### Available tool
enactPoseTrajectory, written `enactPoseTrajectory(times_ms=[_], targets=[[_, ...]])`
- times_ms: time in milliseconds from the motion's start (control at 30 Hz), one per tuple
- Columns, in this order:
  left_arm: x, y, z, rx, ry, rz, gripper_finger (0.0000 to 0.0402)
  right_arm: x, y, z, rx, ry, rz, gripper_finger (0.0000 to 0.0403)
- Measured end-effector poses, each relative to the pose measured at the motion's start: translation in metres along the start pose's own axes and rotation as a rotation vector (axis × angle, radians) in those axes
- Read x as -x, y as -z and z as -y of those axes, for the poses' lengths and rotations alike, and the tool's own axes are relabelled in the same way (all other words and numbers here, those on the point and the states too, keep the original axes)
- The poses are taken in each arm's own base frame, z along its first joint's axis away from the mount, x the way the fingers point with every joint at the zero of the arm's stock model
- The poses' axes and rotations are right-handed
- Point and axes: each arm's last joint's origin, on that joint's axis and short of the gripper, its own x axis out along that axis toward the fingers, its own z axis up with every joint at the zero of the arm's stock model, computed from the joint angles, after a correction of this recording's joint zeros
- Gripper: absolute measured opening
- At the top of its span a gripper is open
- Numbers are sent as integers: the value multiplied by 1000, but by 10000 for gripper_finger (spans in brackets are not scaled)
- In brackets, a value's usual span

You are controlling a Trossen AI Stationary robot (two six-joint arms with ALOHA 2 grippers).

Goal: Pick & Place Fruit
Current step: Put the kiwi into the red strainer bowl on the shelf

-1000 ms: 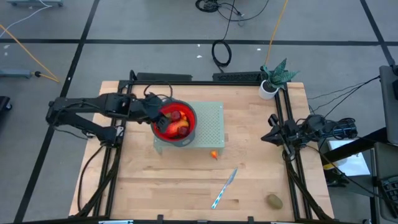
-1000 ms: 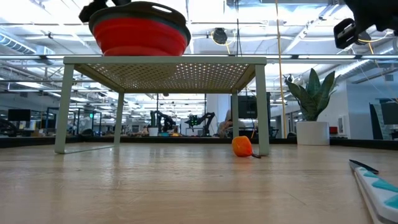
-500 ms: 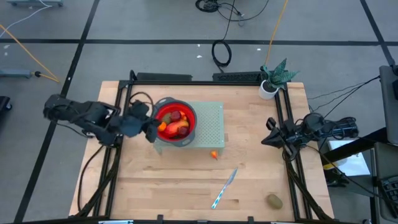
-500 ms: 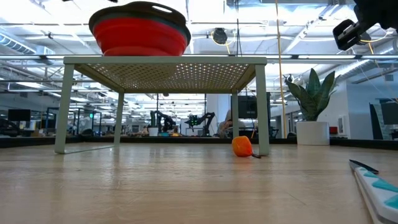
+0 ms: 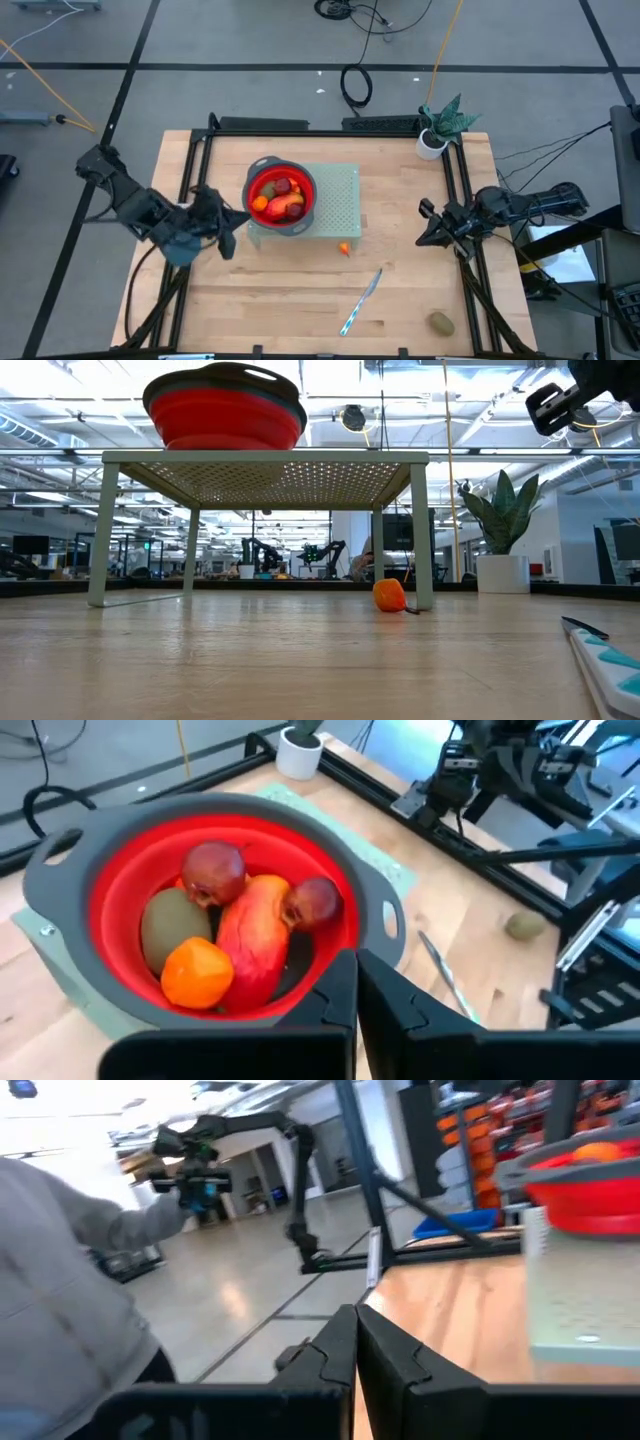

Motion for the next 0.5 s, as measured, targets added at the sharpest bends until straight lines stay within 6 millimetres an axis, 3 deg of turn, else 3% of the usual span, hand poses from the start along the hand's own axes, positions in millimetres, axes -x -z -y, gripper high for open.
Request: enactPoseTrajectory(times_ms=[300, 500], targets=[[-8, 35, 7, -25, 20, -14, 4, -21, 9, -7, -111, -94, -149, 1], [-7, 42, 9, -63, 60, 43, 3, -40, 2, -21, -124, -143, -224, 1]])
